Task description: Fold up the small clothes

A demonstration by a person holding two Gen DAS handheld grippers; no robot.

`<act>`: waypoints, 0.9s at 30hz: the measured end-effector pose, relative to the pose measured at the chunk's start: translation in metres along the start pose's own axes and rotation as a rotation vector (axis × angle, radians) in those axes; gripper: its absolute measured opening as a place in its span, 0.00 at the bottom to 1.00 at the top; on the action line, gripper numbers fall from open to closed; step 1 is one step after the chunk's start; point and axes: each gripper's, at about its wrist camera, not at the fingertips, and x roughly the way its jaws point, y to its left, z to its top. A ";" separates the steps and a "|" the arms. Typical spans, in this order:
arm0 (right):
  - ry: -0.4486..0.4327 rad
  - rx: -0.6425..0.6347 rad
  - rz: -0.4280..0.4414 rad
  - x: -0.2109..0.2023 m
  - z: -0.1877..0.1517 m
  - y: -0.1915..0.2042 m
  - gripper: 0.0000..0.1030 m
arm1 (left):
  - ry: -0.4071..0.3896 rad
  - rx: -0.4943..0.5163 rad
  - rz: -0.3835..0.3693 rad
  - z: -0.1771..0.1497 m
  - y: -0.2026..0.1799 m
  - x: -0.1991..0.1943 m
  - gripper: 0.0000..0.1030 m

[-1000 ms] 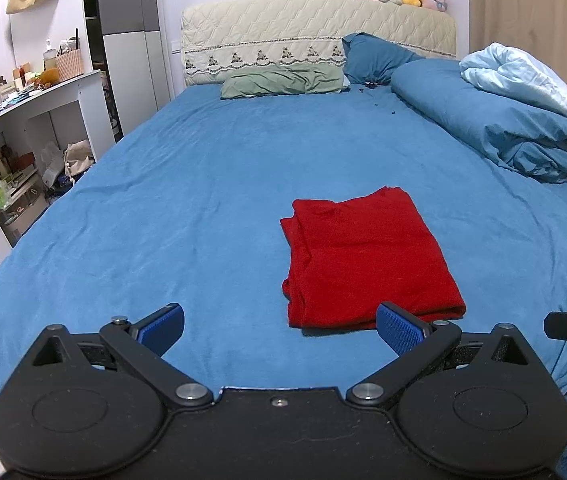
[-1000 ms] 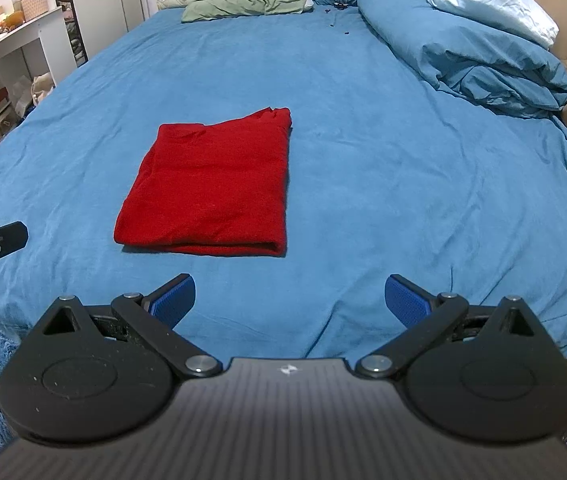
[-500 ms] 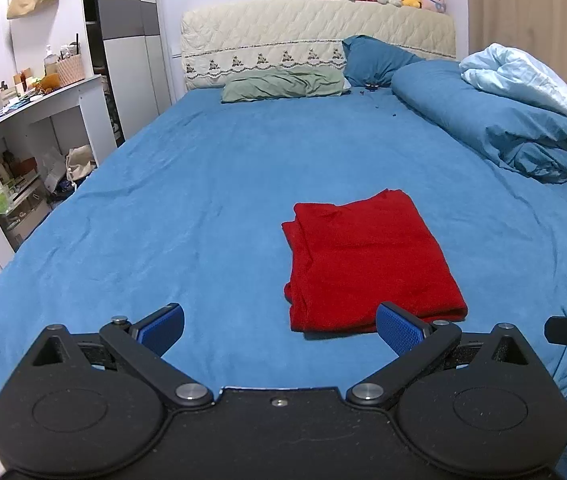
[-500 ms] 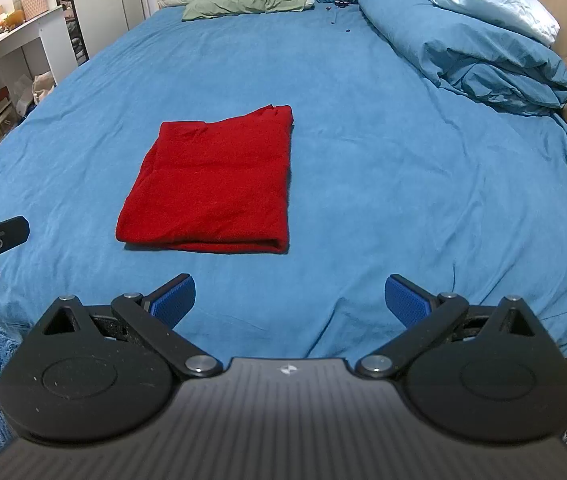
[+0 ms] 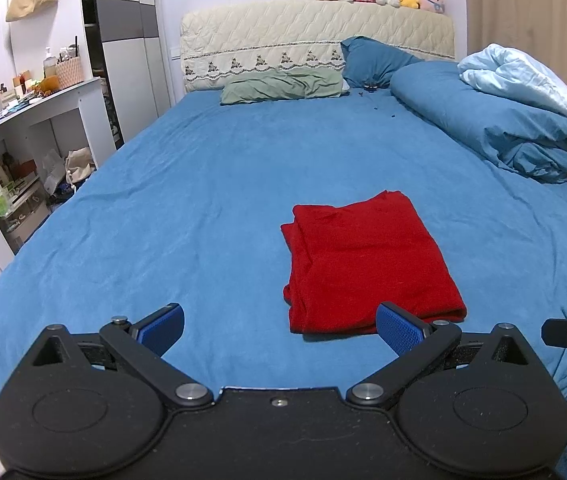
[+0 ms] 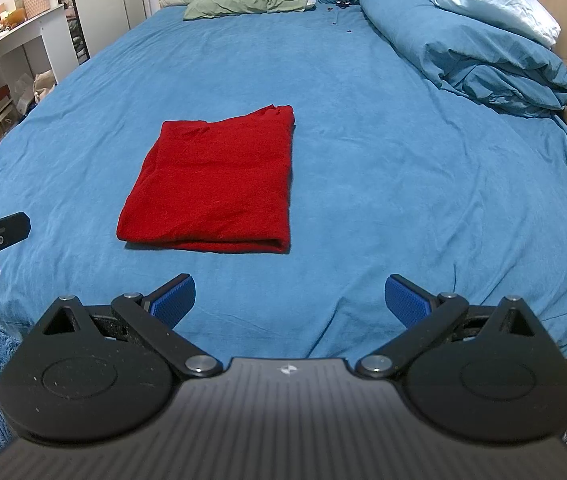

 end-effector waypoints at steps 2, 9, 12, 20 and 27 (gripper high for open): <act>0.000 -0.001 0.000 0.000 0.000 -0.001 1.00 | -0.001 0.002 0.000 0.000 0.000 0.000 1.00; -0.001 -0.003 0.000 0.000 0.000 0.001 1.00 | -0.004 -0.002 -0.006 0.000 0.002 0.000 1.00; -0.003 -0.002 0.000 0.000 0.000 0.002 1.00 | -0.006 -0.007 -0.009 0.001 0.003 -0.001 1.00; -0.013 -0.008 0.002 -0.004 0.002 0.001 1.00 | -0.032 0.006 0.011 0.000 0.000 -0.005 1.00; -0.012 -0.008 0.001 -0.004 0.003 0.001 1.00 | -0.043 0.013 0.002 -0.001 0.000 -0.005 1.00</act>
